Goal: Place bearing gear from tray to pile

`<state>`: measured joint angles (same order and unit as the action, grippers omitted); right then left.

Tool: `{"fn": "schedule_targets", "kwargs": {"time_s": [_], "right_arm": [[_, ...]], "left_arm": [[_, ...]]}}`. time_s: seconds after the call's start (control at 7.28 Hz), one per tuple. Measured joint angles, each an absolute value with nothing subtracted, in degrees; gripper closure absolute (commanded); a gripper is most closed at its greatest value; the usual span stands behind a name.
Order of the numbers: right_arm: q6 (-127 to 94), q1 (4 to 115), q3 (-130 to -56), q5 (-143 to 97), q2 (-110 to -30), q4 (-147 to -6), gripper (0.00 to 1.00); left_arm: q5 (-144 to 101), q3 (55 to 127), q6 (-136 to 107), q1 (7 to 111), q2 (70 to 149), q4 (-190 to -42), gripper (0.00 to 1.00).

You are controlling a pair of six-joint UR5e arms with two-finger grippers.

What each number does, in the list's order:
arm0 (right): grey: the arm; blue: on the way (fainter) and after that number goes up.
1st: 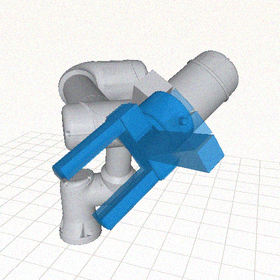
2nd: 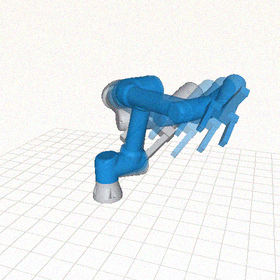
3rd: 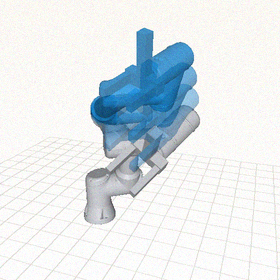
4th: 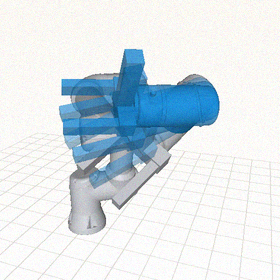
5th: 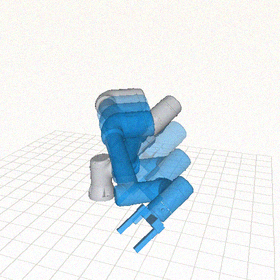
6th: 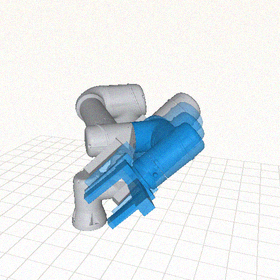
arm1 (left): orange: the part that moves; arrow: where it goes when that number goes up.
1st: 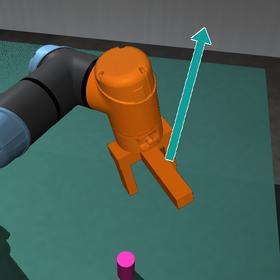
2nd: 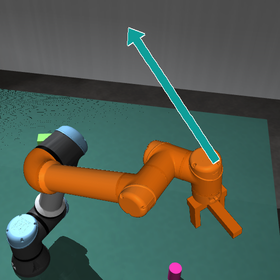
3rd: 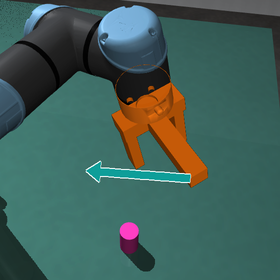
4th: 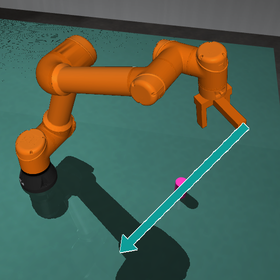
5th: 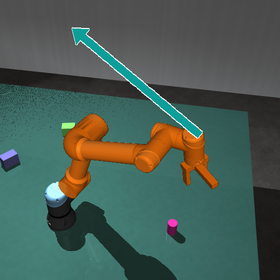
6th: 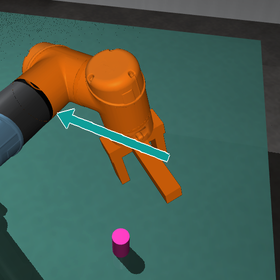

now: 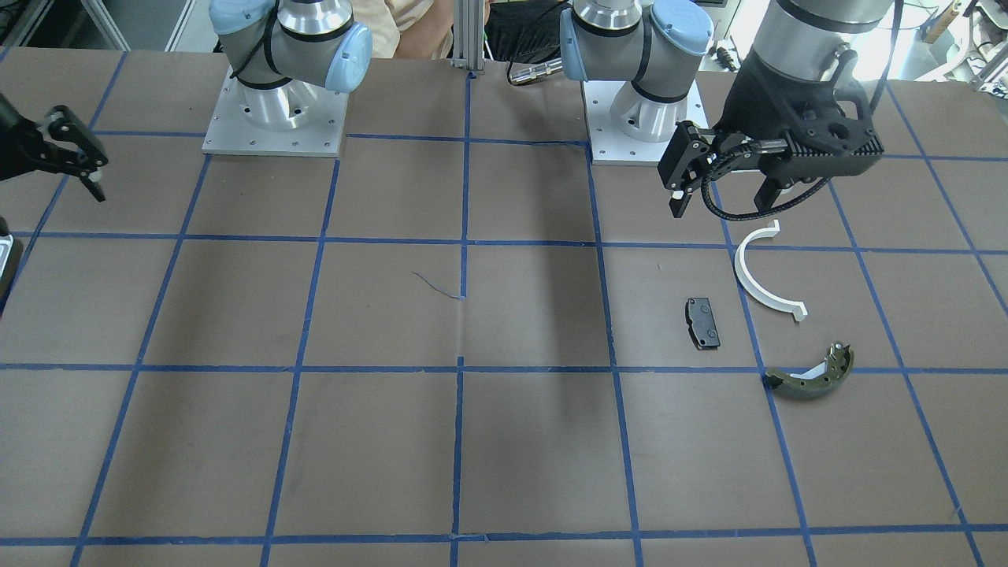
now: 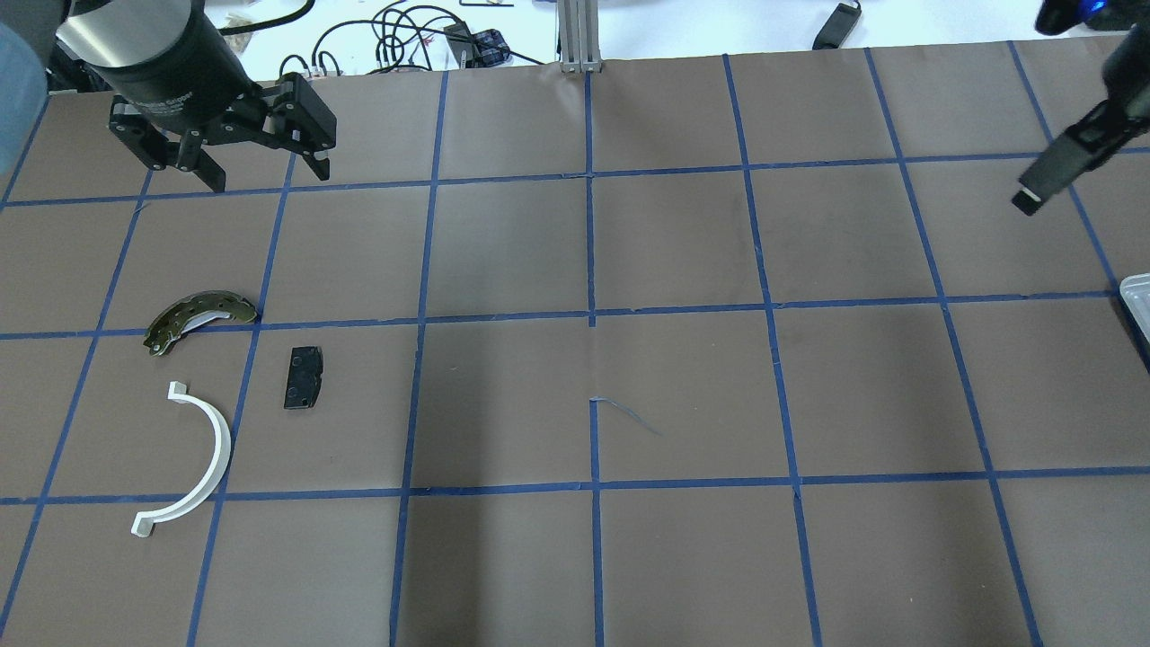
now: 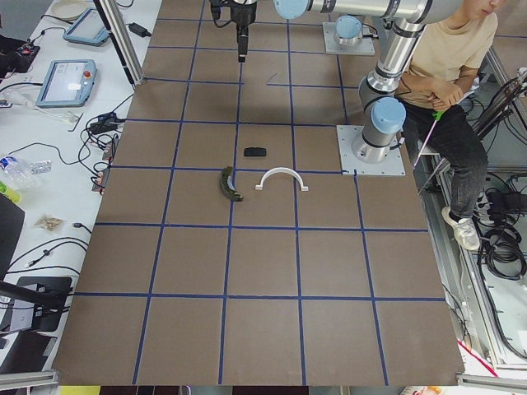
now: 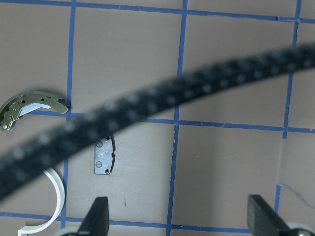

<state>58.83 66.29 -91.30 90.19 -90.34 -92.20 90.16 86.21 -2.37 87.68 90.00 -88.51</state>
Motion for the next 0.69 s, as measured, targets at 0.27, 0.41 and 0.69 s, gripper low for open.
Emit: {"fn": "schedule_targets", "kwargs": {"time_s": [0.27,0.41,0.69], "right_arm": [[78.36,56.87,-91.38,89.93,-86.86,-93.98,0.1],[87.56,52.89,-91.4,89.9,-83.93,-97.21,0.11],[104.11,47.54,-91.43,89.86,-77.66,-105.77,0.19]], "left_arm": [[90.1,86.28,-2.37,87.68,90.0,-88.51,0.0],[90.1,86.32,-2.37,87.68,89.97,-88.51,0.0],[90.13,86.38,-2.37,87.71,89.98,-88.57,0.0]]}}
